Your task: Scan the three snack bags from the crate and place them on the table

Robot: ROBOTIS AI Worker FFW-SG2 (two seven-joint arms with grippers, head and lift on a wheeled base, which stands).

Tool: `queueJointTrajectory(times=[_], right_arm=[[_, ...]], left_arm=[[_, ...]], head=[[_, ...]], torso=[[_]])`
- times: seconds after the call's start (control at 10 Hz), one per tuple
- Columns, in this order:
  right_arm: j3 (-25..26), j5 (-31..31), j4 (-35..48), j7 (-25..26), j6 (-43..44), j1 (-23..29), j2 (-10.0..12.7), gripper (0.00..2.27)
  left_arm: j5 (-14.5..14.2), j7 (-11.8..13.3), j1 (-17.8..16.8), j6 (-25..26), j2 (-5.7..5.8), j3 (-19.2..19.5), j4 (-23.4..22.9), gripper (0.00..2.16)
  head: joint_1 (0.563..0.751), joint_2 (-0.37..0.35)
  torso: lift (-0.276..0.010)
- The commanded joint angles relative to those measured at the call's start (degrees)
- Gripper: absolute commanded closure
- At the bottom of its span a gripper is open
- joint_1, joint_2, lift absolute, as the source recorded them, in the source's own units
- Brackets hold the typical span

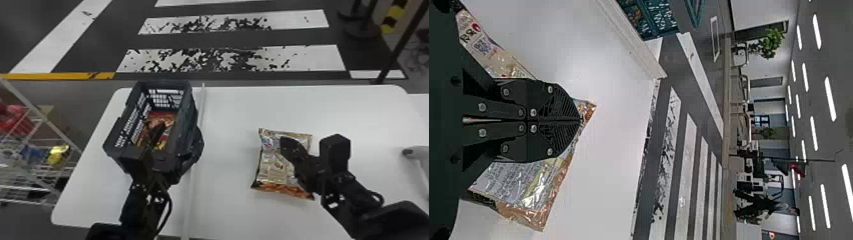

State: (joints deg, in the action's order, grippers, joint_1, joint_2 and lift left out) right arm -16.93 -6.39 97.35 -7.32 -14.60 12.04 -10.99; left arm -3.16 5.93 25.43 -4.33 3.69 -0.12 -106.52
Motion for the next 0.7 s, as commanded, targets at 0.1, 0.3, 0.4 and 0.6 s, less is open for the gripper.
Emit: queueJointTrajectory(times=[0.1, 0.3, 0.4, 0.6], right_arm=[[-1.5, 1.1, -8.3, 0.0, -0.5, -5.8, 0.0, 2.13], [-2.8, 2.1, -15.8, 0.0, -0.3, -10.4, 0.1, 2.13], [-3.5, 2.5, -19.0, -0.1, -0.3, -12.7, 0.1, 2.13], [-3.9, 3.2, -20.4, -0.2, -0.3, -13.9, 0.0, 2.13]], left_arm=[[0.0, 0.1, -1.3, 0.2, 0.27, -1.2, 1.0, 0.08], [-0.1, 0.1, -2.1, 0.6, 0.53, -1.8, 1.5, 0.08], [-0.2, 0.1, -2.1, 0.6, 0.53, -1.7, 1.5, 0.08], [-0.2, 0.1, -2.1, 0.6, 0.53, -2.0, 1.6, 0.08]], head=[[0.695, 0.151], [0.695, 0.123], [0.695, 0.113], [0.695, 0.104]], torso=[[-0.062], [-0.062], [-0.062], [-0.062]])
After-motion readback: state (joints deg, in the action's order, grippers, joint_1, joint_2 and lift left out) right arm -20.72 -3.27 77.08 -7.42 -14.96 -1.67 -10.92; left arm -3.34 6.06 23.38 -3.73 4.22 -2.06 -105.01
